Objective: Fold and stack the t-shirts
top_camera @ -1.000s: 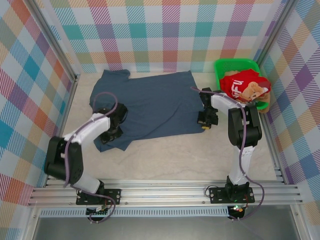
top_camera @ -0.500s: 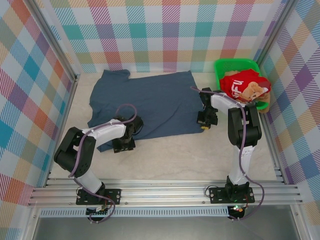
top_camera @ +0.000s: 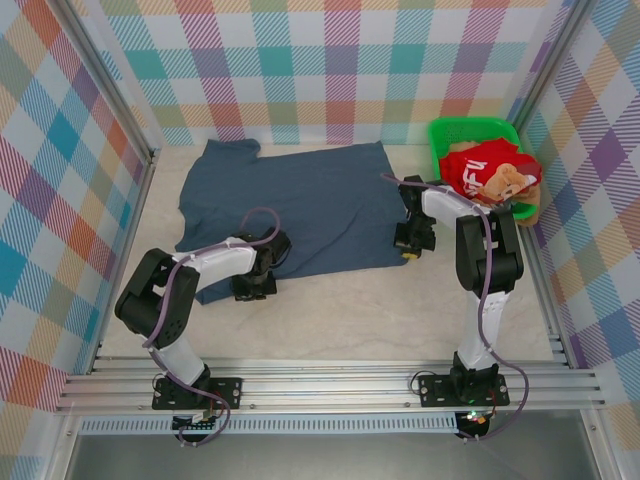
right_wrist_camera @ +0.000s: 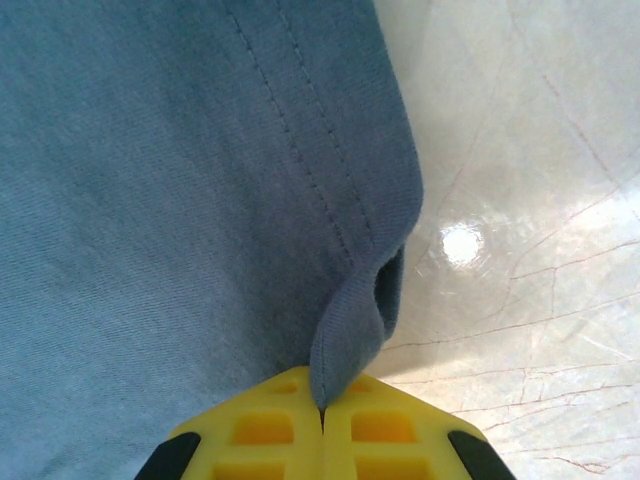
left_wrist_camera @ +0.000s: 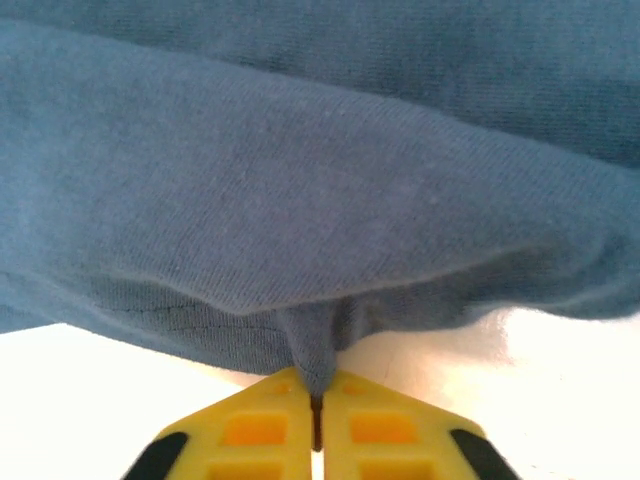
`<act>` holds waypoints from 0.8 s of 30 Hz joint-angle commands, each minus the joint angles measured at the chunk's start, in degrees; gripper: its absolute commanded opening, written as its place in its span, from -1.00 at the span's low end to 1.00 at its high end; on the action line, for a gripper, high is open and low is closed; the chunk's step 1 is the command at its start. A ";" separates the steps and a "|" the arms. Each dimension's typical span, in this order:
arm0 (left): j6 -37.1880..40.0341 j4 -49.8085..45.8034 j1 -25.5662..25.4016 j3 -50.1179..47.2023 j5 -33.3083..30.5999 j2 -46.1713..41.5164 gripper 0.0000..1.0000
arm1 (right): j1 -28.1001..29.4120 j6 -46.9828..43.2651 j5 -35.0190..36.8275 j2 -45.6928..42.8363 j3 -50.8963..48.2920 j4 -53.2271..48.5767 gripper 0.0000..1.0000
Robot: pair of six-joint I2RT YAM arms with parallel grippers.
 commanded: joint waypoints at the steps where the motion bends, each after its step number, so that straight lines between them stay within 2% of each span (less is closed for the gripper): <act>1: 0.88 3.21 0.80 -1.23 -3.16 2.10 -1.00 | -0.38 0.27 -1.03 -0.50 -0.77 -0.49 -1.00; 8: -9.61 -6.80 -0.38 -0.10 5.45 -6.72 -1.00 | -0.38 -0.61 -0.49 -0.25 0.41 -0.71 -1.00; 14: -20.73 -7.85 -1.09 -2.38 12.83 -13.03 -1.00 | -0.47 -1.05 -0.83 0.12 1.08 -0.59 -1.00; 19: -28.67 -5.40 -2.43 -2.91 17.81 -13.31 -1.00 | -0.47 -1.49 -1.18 0.21 1.15 -0.59 -1.00; 24: -33.72 -7.28 -4.05 -1.15 21.37 -10.85 -1.00 | -0.46 -1.76 -1.31 0.38 1.00 -0.84 -1.00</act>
